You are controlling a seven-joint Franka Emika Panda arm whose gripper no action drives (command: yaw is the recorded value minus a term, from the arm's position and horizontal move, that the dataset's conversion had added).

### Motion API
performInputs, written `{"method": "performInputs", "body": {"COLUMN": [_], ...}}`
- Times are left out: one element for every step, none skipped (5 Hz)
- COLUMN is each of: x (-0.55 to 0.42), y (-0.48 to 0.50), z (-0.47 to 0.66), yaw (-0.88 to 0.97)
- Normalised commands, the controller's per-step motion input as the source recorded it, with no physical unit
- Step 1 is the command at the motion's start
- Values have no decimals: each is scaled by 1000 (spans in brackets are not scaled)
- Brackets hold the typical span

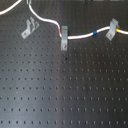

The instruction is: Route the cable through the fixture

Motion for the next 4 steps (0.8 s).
{"method": "performInputs", "body": {"x": [642,182,-88,-58], "y": [-109,10,134,286], "z": [128,270,135,-1], "yaw": [269,71,0,31]}}
